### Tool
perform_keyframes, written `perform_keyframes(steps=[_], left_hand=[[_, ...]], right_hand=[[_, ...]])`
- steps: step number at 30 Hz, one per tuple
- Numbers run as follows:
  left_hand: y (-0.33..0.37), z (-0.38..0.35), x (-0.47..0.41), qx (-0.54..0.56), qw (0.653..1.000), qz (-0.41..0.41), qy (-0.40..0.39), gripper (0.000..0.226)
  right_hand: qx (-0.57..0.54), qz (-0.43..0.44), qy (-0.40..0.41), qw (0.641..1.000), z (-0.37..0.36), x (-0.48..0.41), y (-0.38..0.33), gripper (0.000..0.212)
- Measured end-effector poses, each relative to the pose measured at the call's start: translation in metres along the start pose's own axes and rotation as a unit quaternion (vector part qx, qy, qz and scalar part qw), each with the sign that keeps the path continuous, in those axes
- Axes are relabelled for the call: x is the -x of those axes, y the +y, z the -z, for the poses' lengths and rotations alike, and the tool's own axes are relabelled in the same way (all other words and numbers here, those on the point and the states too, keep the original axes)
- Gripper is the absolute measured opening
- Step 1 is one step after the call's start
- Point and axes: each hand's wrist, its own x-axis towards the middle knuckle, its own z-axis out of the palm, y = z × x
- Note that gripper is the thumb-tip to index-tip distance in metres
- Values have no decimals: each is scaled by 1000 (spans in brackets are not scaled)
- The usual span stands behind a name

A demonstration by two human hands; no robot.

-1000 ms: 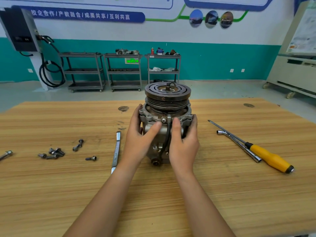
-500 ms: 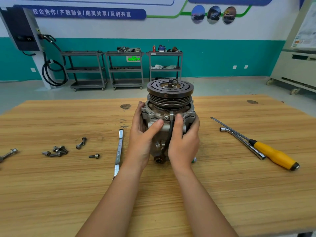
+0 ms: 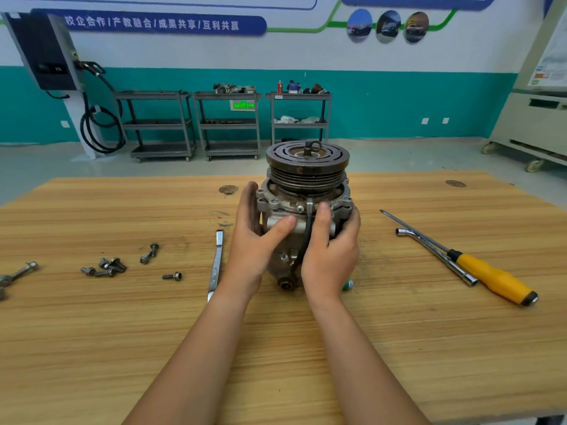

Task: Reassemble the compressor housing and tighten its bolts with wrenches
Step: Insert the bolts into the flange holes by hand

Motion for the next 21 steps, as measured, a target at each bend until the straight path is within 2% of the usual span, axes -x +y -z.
perform_keyframes(steps=[3, 5, 8, 16, 21], left_hand=[[-3, -2, 1, 15, 1000, -1, 17, 68], [-4, -5, 3, 52, 998, 8, 25, 64], [-5, -6, 3, 96, 995, 22, 29, 68], [-1, -7, 4, 111, 992, 32, 40, 70], [0, -7, 4, 118, 991, 42, 52, 88]], right_hand=[[-7, 0, 13, 1000, -2, 0, 1, 66], [-10, 1, 18, 1000, -3, 0, 1, 72], [-13, 8, 27, 1000, -5, 1, 0, 76], [-8, 4, 17, 1000, -3, 2, -2, 76], [-14, -4, -8, 1000, 1, -1, 1, 70]])
